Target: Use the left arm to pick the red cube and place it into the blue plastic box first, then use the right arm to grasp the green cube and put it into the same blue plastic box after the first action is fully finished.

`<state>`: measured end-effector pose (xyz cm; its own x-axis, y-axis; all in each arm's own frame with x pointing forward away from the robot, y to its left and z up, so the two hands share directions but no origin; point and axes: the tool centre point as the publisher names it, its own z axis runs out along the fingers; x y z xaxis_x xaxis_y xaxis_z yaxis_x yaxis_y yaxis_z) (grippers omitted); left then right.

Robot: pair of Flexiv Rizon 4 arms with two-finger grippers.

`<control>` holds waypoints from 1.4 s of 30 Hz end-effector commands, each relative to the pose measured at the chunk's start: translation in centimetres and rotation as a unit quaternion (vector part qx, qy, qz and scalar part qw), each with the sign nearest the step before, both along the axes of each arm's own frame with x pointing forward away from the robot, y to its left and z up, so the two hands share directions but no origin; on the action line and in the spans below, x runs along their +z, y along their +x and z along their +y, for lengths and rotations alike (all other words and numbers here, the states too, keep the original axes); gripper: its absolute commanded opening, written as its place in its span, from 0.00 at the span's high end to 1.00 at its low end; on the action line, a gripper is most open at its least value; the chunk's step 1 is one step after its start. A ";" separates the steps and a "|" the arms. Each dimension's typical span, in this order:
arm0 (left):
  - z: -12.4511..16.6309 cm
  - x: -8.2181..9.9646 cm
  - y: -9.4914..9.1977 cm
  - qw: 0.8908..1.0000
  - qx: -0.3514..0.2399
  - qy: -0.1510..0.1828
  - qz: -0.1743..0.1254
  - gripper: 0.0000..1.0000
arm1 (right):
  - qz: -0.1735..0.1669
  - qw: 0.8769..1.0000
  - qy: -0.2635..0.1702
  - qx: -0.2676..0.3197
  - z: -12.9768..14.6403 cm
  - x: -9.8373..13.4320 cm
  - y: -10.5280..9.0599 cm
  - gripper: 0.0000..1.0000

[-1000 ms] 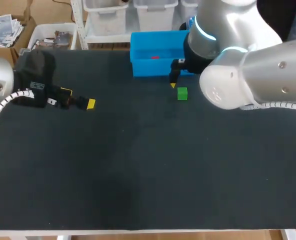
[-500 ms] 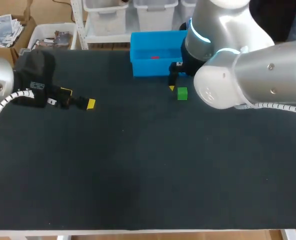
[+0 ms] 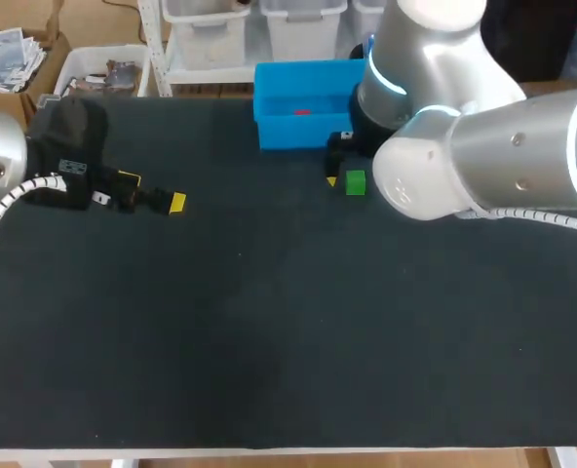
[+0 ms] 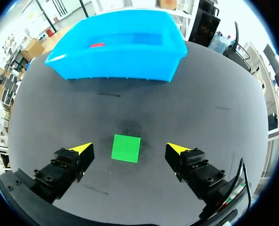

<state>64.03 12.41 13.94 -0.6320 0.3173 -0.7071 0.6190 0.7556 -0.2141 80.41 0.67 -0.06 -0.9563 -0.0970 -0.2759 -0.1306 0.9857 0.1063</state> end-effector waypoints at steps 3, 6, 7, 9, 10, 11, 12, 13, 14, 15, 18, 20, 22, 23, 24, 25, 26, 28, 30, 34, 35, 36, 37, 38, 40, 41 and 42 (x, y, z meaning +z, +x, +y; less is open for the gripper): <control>0.1 -0.1 0.0 1.000 -0.001 -0.003 -0.002 0.00 | 0.006 1.000 -0.002 0.002 0.6 -0.8 0.5 0.00; 0.1 -0.1 0.0 1.000 -0.001 -0.003 -0.002 0.00 | 0.008 1.000 -0.002 0.003 0.6 -1.2 0.5 0.00; 0.1 -0.1 0.0 1.000 -0.001 -0.003 -0.002 0.00 | 0.009 1.000 -0.003 0.003 0.6 -1.2 0.5 0.00; 0.1 -0.1 0.0 1.000 -0.001 -0.003 -0.002 0.00 | 0.010 1.000 -0.004 0.003 0.6 -1.3 0.6 0.00; 0.1 -0.1 0.0 1.000 -0.001 -0.003 -0.002 0.00 | 0.011 1.000 -0.004 0.003 0.6 -1.3 0.6 0.00; 0.1 -0.1 0.0 1.000 -0.001 -0.003 -0.002 0.00 | 0.011 1.000 -0.004 0.003 0.6 -1.3 0.6 0.00; 0.1 -0.1 0.0 1.000 -0.001 -0.003 -0.002 0.00 | 0.011 1.000 -0.004 0.003 0.6 -1.3 0.6 0.00; 0.1 -0.1 0.0 1.000 -0.001 -0.003 -0.002 0.00 | 0.011 1.000 -0.005 0.003 0.6 -1.3 0.6 0.00; 0.1 -0.1 0.0 1.000 -0.001 -0.003 -0.002 0.00 | 0.012 1.000 -0.006 0.003 0.6 -1.4 0.6 0.00; 0.1 -0.1 0.0 1.000 -0.001 -0.003 -0.002 0.00 | 0.012 1.000 -0.007 0.003 0.6 -1.4 0.6 0.00; 0.1 -0.1 0.0 1.000 -0.001 -0.003 -0.002 0.00 | 0.014 1.000 -0.009 0.003 0.6 -1.6 0.6 0.00; 0.1 -0.1 0.0 1.000 -0.001 -0.003 -0.002 0.00 | 0.015 1.000 -0.010 0.003 0.5 -1.6 0.6 0.00; 0.1 -0.1 0.0 1.000 -0.001 -0.003 -0.002 0.00 | 0.015 1.000 -0.012 0.004 0.5 -1.6 0.6 0.00; 0.1 -0.1 0.0 1.000 -0.001 -0.003 -0.002 0.00 | 0.015 1.000 -0.012 0.003 0.5 -1.6 0.6 0.00; 0.1 -0.1 0.0 1.000 -0.001 -0.003 -0.002 0.00 | 0.015 1.000 -0.013 0.003 0.5 -1.7 0.7 0.00; 0.1 -0.1 0.0 1.000 -0.001 -0.003 -0.002 0.00 | 0.015 1.000 -0.014 0.004 0.5 -1.7 0.7 0.00; 0.1 -0.1 0.0 1.000 -0.001 -0.003 -0.002 0.00 | 0.016 1.000 -0.014 0.005 0.4 -1.7 0.7 0.00; 0.1 -0.1 0.0 1.000 -0.001 -0.003 -0.002 0.00 | 0.016 1.000 -0.015 0.005 0.4 -1.7 0.7 0.00; 0.1 -0.1 0.0 1.000 -0.001 -0.003 -0.002 0.00 | 0.016 1.000 -0.016 0.005 0.4 -1.7 0.7 0.00; 0.1 -0.1 0.0 1.000 -0.001 -0.003 -0.002 0.00 | 0.017 1.000 -0.018 0.005 0.4 -1.8 0.7 0.00; 0.1 -0.1 0.0 1.000 -0.001 -0.003 -0.002 0.00 | 0.016 1.000 -0.018 0.005 0.4 -1.8 0.7 0.00; 0.1 -0.1 0.0 1.000 -0.001 -0.003 -0.002 0.00 | 0.016 1.000 -0.019 0.005 0.4 -1.8 0.7 0.00; 0.1 -0.1 0.0 1.000 -0.001 -0.003 -0.002 0.00 | 0.017 1.000 -0.019 0.005 0.4 -1.8 0.7 0.00; 0.1 -0.1 0.0 1.000 -0.001 -0.003 -0.002 0.00 | 0.016 1.000 -0.019 0.005 0.4 -1.9 0.7 0.00; 0.1 -0.1 0.0 1.000 -0.001 -0.003 -0.002 0.00 | 0.016 1.000 -0.019 0.004 0.3 -1.9 0.7 0.00; 0.1 -0.1 0.0 1.000 -0.001 -0.003 -0.002 0.00 | 0.016 1.000 -0.019 0.004 0.3 -1.9 0.7 0.00; 0.1 -0.1 0.0 1.000 -0.001 -0.003 -0.002 0.00 | 0.016 1.000 -0.020 0.005 0.3 -1.9 0.7 0.08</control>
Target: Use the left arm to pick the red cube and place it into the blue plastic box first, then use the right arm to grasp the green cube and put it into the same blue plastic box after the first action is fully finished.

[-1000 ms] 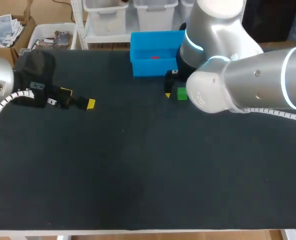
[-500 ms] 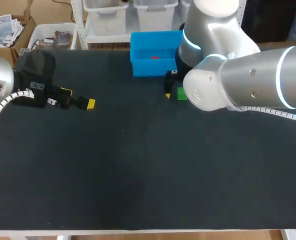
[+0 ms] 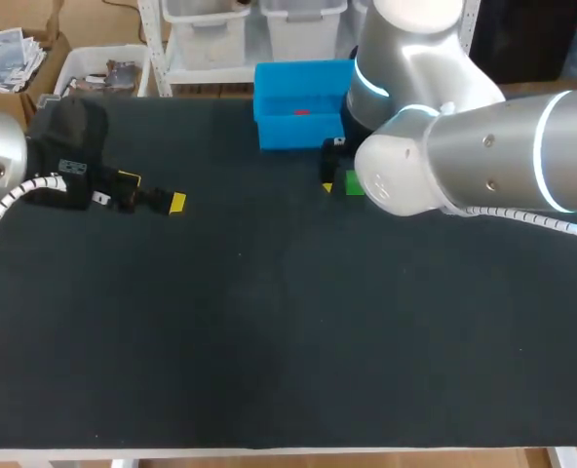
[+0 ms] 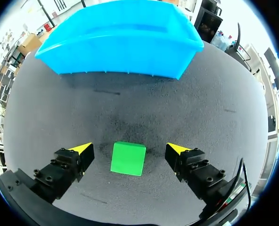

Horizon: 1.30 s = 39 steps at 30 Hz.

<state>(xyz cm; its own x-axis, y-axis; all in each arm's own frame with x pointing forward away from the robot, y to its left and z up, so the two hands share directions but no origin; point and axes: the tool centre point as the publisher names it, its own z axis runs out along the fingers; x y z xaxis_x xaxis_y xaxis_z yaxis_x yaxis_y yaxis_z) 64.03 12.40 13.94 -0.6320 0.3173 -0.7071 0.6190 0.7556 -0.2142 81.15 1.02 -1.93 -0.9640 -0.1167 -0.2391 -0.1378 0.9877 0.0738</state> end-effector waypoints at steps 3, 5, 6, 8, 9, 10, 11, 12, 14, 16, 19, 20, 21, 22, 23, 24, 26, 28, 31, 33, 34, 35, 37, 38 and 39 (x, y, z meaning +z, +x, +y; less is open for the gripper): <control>0.1 -0.1 0.0 1.000 -0.001 -0.003 -0.002 0.00 | -0.001 1.000 -0.001 -0.001 0.0 0.0 0.0 0.53; 0.1 -0.1 0.0 1.000 -0.001 -0.003 -0.002 0.00 | -0.001 1.000 -0.002 -0.001 0.0 0.0 0.0 0.67; 0.1 -0.1 0.0 1.000 -0.001 -0.003 -0.002 0.00 | -0.001 1.000 -0.002 -0.001 0.0 0.0 0.0 0.71; 0.1 -0.1 0.0 1.000 -0.001 -0.003 -0.002 0.00 | -0.002 1.000 -0.002 -0.001 0.0 0.1 0.0 0.87; 0.1 -0.1 0.0 1.000 -0.001 -0.003 -0.002 0.00 | -0.001 1.000 -0.002 -0.001 0.0 0.1 0.0 0.97; 0.1 -0.1 0.0 1.000 -0.001 -0.003 -0.002 0.00 | -0.001 1.000 -0.002 -0.001 -0.1 0.1 0.0 1.00; 0.1 -0.1 0.0 1.000 -0.001 -0.003 -0.002 0.00 | -0.001 1.000 -0.002 -0.002 -0.1 0.1 0.0 1.00; 0.1 -0.1 0.0 1.000 -0.001 -0.003 -0.002 0.00 | -0.001 1.000 -0.002 -0.002 -0.1 0.1 0.0 1.00; 0.1 -0.1 0.0 1.000 -0.001 -0.003 -0.002 0.00 | -0.001 1.000 -0.002 -0.003 -0.1 0.1 -0.1 1.00; 0.1 -0.1 0.0 1.000 -0.001 -0.003 -0.002 0.00 | -0.001 1.000 -0.003 -0.005 -0.2 0.2 -0.3 1.00; 0.1 -0.1 0.0 1.000 -0.001 -0.003 -0.002 0.00 | -0.001 1.000 -0.004 -0.006 -0.2 0.3 -0.5 1.00; 0.1 -0.1 0.0 1.000 -0.001 -0.003 -0.002 0.00 | -0.003 1.000 -0.005 -0.006 -0.2 0.5 -0.5 1.00; 0.1 -0.1 0.0 1.000 -0.001 -0.003 -0.002 0.00 | -0.005 1.000 -0.005 -0.007 -0.3 0.6 -0.6 1.00; 0.1 -0.1 0.0 1.000 -0.001 -0.003 -0.002 0.00 | -0.007 1.000 -0.005 -0.007 -0.3 0.9 -0.6 1.00; 0.1 -0.1 0.0 1.000 -0.001 -0.003 -0.002 0.00 | -0.009 1.000 -0.004 -0.007 -0.3 1.1 -0.6 1.00; 0.1 -0.1 0.0 1.000 -0.001 -0.003 -0.002 0.00 | -0.011 1.000 -0.004 -0.008 -0.3 1.3 -0.6 1.00; 0.1 -0.1 0.0 1.000 -0.001 -0.003 -0.002 0.00 | -0.017 1.000 -0.002 -0.008 -0.3 2.0 -0.6 1.00; 0.1 -0.1 0.0 1.000 -0.001 -0.003 -0.002 0.00 | -0.022 1.000 0.000 -0.009 -0.2 2.7 -0.6 1.00; 0.1 -0.1 0.0 1.000 -0.001 -0.003 -0.002 0.00 | -0.031 0.999 0.003 -0.009 -0.2 4.0 -0.5 1.00; 0.1 -0.1 0.0 1.000 -0.001 -0.003 -0.002 0.00 | -0.038 0.999 0.005 -0.010 -0.2 5.0 -0.6 1.00; 0.1 -0.1 0.0 1.000 -0.001 -0.003 -0.002 0.00 | -0.042 0.999 0.006 -0.010 -0.2 5.6 -0.5 1.00; 0.1 -0.1 0.0 1.000 -0.001 -0.003 -0.002 0.00 | -0.047 0.999 0.005 -0.010 -0.2 6.3 -0.5 1.00; 0.1 -0.1 0.0 1.000 -0.001 -0.003 -0.002 0.00 | -0.055 0.998 0.011 -0.009 -0.3 7.7 -0.5 1.00; 0.1 -0.1 0.0 1.000 -0.001 -0.003 -0.002 0.00 | -0.060 0.998 0.013 -0.010 -0.3 8.4 -0.5 1.00; 0.1 -0.1 0.0 1.000 -0.001 -0.003 -0.002 0.00 | -0.065 0.998 0.015 -0.009 -0.4 9.0 -0.4 1.00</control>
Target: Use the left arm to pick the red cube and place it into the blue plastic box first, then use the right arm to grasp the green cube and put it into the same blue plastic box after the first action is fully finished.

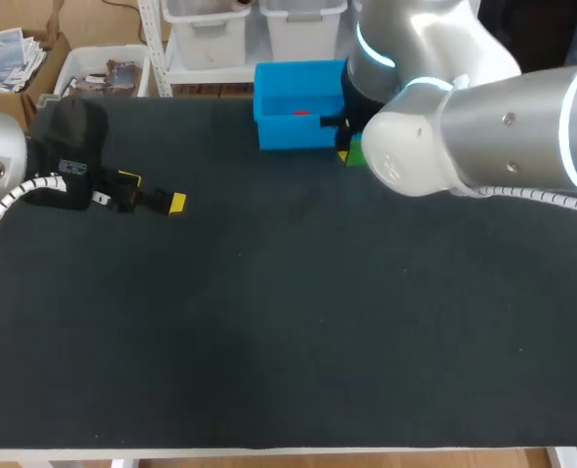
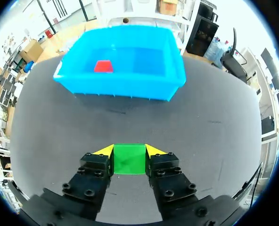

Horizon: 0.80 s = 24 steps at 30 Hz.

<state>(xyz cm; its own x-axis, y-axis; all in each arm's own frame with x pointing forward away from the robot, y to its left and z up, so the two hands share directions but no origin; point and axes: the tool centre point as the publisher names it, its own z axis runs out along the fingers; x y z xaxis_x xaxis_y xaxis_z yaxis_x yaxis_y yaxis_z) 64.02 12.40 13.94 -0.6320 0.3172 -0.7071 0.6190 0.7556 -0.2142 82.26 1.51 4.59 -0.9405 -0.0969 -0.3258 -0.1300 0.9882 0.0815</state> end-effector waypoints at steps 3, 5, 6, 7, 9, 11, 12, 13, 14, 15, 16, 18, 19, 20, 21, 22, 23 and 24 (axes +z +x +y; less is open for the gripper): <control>0.1 -0.1 0.0 1.000 -0.002 -0.003 -0.002 0.00 | -0.036 0.999 0.011 -0.005 -1.1 4.3 -1.5 1.00; 0.1 -0.1 0.0 1.000 -0.002 -0.003 -0.002 0.00 | -0.046 0.999 0.013 -0.005 -1.1 5.3 -1.6 1.00; 0.1 -0.1 0.0 1.000 -0.002 -0.003 -0.002 0.00 | -0.049 0.999 0.015 -0.005 -1.1 5.8 -1.6 1.00; 0.1 -0.1 0.0 1.000 -0.002 -0.003 -0.002 0.00 | -0.055 0.998 0.013 -0.005 -1.0 6.3 -1.6 1.00; 0.1 -0.1 0.0 1.000 -0.002 -0.003 -0.002 0.00 | -0.063 0.998 0.019 -0.003 -0.9 7.1 -1.7 1.00; 0.1 -0.1 0.0 1.000 -0.002 -0.003 -0.002 0.00 | -0.073 0.997 0.024 -0.001 -0.8 7.8 -1.8 1.00; 0.1 -0.1 0.0 1.000 -0.002 -0.003 -0.002 0.00 | -0.079 0.996 0.029 0.001 -0.6 8.0 -1.8 1.00; 0.1 -0.1 0.0 1.000 -0.002 -0.003 -0.002 0.00 | -0.084 0.996 0.033 0.002 -0.5 8.2 -1.8 1.00; 0.1 -0.1 0.0 1.000 -0.002 -0.003 -0.002 0.00 | -0.088 0.995 0.040 0.002 -0.5 8.3 -1.8 1.00; 0.1 -0.1 0.0 1.000 -0.002 -0.003 -0.002 0.00 | -0.093 0.995 0.048 0.005 -0.4 8.4 -1.8 1.00; 0.1 -0.1 0.0 1.000 -0.002 -0.003 -0.002 0.00 | -0.095 0.994 0.048 0.006 -0.2 8.6 -1.8 1.00; 0.1 -0.1 0.0 1.000 -0.002 -0.003 -0.002 0.00 | -0.106 0.993 0.058 0.011 0.0 8.7 -1.8 1.00; 0.1 -0.1 0.0 1.000 -0.002 -0.003 -0.002 0.00 | -0.112 0.992 0.061 0.012 0.2 8.8 -1.8 1.00; 0.1 -0.1 0.0 1.000 -0.002 -0.003 -0.002 0.00 | -0.117 0.991 0.063 0.016 0.3 8.9 -1.8 1.00; 0.1 -0.1 0.0 1.000 -0.002 -0.003 -0.002 0.00 | -0.130 0.989 0.069 0.021 0.5 9.0 -1.8 1.00; 0.1 -0.1 0.0 1.000 -0.002 -0.003 -0.002 0.00 | -0.134 0.988 0.069 0.021 0.6 9.2 -1.8 1.00; 0.1 -0.1 0.0 1.000 -0.002 -0.003 -0.002 0.00 | -0.141 0.987 0.073 0.024 0.7 9.3 -1.8 1.00; 0.1 -0.1 0.0 1.000 -0.002 -0.003 -0.002 0.00 | -0.148 0.985 0.078 0.025 0.8 9.4 -1.8 1.00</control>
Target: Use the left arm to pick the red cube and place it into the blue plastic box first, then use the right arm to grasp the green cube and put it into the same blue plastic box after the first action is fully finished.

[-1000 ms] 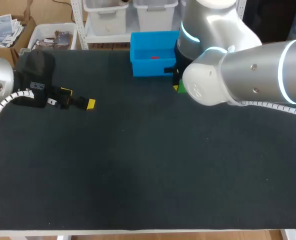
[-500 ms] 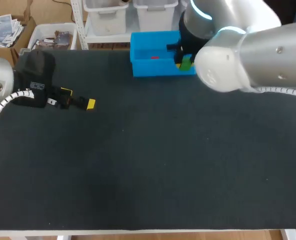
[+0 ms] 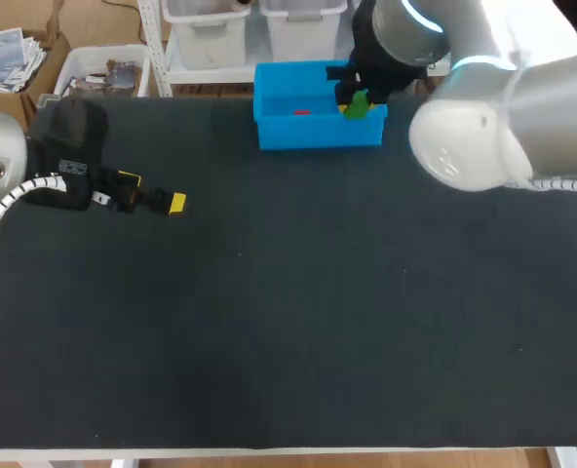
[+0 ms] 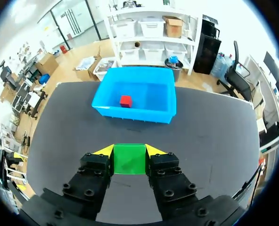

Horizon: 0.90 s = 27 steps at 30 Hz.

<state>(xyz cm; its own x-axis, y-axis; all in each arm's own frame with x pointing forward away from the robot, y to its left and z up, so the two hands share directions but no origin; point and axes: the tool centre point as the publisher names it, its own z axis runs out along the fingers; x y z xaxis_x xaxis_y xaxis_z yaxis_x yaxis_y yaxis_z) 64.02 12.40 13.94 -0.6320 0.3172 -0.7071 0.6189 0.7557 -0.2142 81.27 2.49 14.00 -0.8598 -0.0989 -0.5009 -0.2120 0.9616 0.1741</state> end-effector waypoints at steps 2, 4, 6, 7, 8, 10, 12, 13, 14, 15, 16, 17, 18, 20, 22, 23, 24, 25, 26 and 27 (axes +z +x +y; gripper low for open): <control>0.1 -0.1 0.0 1.000 -0.002 -0.003 -0.002 0.00 | -0.074 0.997 0.027 -0.001 0.2 0.2 -0.7 1.00; 0.1 -0.1 0.0 1.000 -0.002 -0.003 -0.002 0.00 | -0.085 0.996 0.033 0.000 0.4 0.3 -0.7 1.00; 0.1 -0.1 0.0 1.000 -0.002 -0.003 -0.002 0.00 | -0.093 0.995 0.039 0.000 0.5 0.3 -0.7 1.00; 0.1 -0.1 0.0 1.000 -0.002 -0.003 -0.002 0.00 | -0.097 0.994 0.043 0.000 0.5 0.3 -0.7 1.00; 0.1 -0.1 0.0 1.000 -0.002 -0.003 -0.002 0.00 | -0.099 0.994 0.047 0.001 0.6 0.2 -0.8 1.00; 0.1 -0.1 0.0 1.000 -0.002 -0.003 -0.002 0.00 | -0.101 0.994 0.049 0.000 0.6 0.0 -0.8 1.00; 0.1 -0.1 0.0 1.000 -0.002 -0.003 -0.002 0.00 | -0.103 0.993 0.051 -0.001 0.6 -0.1 -0.7 1.00; 0.1 -0.1 0.0 1.000 -0.002 -0.003 -0.002 0.00 | -0.103 0.993 0.052 -0.002 0.6 -0.1 -0.7 1.00; 0.1 -0.1 0.0 1.000 -0.002 -0.003 -0.002 0.00 | -0.102 0.993 0.053 -0.002 0.6 -0.2 -0.6 1.00; 0.1 -0.1 0.0 1.000 -0.002 -0.003 -0.002 0.00 | -0.101 0.993 0.054 -0.003 0.5 -0.3 -0.5 1.00; 0.1 -0.1 0.0 1.000 -0.002 -0.003 -0.002 0.00 | -0.100 0.993 0.054 -0.003 0.5 -0.4 -0.5 1.00; 0.1 -0.1 0.0 1.000 -0.002 -0.003 -0.002 0.00 | -0.099 0.994 0.055 -0.003 0.4 -0.4 -0.4 1.00; 0.1 -0.1 0.0 1.000 -0.002 -0.003 -0.002 0.00 | -0.099 0.994 0.055 -0.004 0.3 -0.6 -0.3 1.00; 0.1 -0.1 0.0 1.000 -0.002 -0.003 -0.002 0.00 | -0.097 0.994 0.056 -0.006 0.2 -0.6 -0.2 1.00; 0.1 -0.1 0.0 1.000 -0.002 -0.003 -0.002 0.00 | -0.096 0.994 0.057 -0.007 0.0 -0.7 0.0 1.00; 0.1 -0.1 0.0 1.000 -0.002 -0.003 -0.002 0.00 | -0.096 0.994 0.058 -0.007 -0.1 -0.8 0.2 1.00; 0.1 -0.1 0.0 1.000 -0.002 -0.003 -0.002 0.00 | -0.096 0.994 0.059 -0.008 -0.2 -0.8 0.4 1.00; 0.1 -0.1 0.0 1.000 -0.002 -0.003 -0.002 0.00 | -0.096 0.994 0.059 -0.008 -0.2 -0.9 0.6 1.00; 0.1 -0.1 0.0 1.000 -0.002 -0.003 -0.002 0.00 | -0.096 0.994 0.061 -0.008 -0.1 -0.8 0.7 1.00; 0.1 -0.1 0.0 1.000 -0.002 -0.003 -0.002 0.00 | -0.096 0.993 0.062 -0.009 -0.2 -0.9 1.0 1.00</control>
